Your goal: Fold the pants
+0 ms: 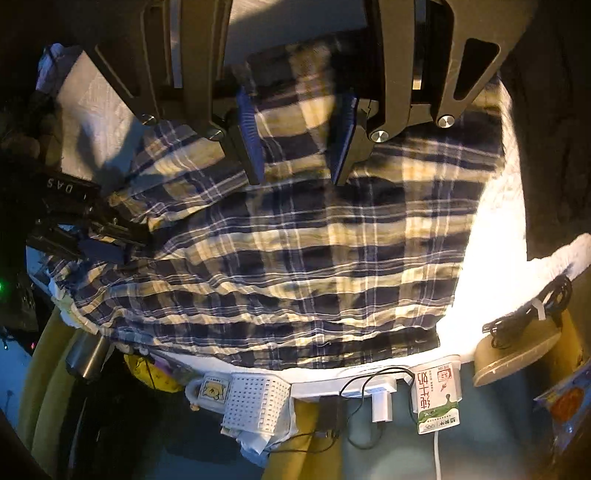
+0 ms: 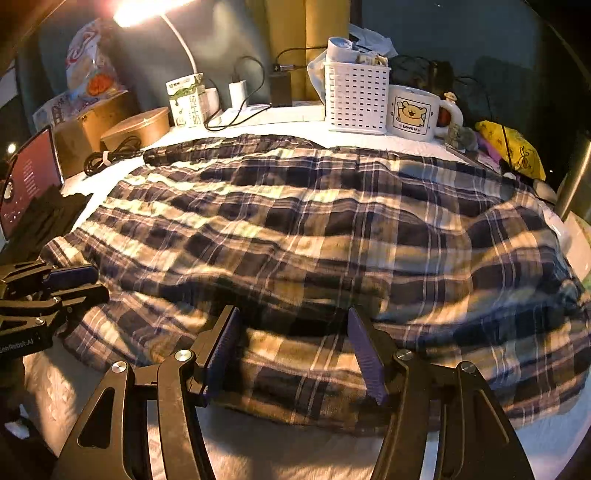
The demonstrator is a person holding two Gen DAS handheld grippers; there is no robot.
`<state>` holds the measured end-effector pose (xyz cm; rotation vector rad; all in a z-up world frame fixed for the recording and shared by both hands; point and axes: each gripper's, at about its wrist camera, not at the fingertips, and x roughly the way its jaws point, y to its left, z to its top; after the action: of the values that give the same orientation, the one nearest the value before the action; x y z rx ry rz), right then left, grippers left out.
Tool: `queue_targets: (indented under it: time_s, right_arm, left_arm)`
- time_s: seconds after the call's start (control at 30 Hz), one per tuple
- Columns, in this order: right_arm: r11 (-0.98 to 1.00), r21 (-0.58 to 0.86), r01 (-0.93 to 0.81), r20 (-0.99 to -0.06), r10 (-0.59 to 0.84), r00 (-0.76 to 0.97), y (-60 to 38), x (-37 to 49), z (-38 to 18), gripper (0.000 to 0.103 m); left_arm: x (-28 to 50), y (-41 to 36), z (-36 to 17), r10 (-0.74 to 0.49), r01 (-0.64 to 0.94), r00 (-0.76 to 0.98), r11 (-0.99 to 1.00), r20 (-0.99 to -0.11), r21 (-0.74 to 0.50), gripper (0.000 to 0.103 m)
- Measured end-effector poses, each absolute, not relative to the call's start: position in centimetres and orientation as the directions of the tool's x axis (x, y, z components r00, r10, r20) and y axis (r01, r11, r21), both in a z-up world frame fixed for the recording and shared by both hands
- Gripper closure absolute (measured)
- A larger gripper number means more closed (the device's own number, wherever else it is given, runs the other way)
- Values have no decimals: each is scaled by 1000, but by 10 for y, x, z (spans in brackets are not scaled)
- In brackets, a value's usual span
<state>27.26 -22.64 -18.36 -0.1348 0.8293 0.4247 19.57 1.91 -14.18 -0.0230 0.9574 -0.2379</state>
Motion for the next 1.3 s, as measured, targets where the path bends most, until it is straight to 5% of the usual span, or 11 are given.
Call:
queue_targets:
  time_s: [0.4,0.87,1.03,1.3]
  right_arm:
    - [922,117,-369,-658,350,667,-258,324,-129,41]
    - [941,188,-281,-762,320,563,-251,418,-158,41]
    - [936,196,-291,-767,332,549,-242,440,-167,24]
    - [939,190,-287,-763,325,559,-236,454,-166,23]
  left_arm:
    - [254,56,-99,-180,201,618,977,-766,-67,66]
    - [358,61,-143,-178,185,529,978,-830,-92,66]
    - [370,62,-146,-171,191,567,979,-806,-73,66]
    - [386,71,-144,-65,105,596,994,-800,-3,66]
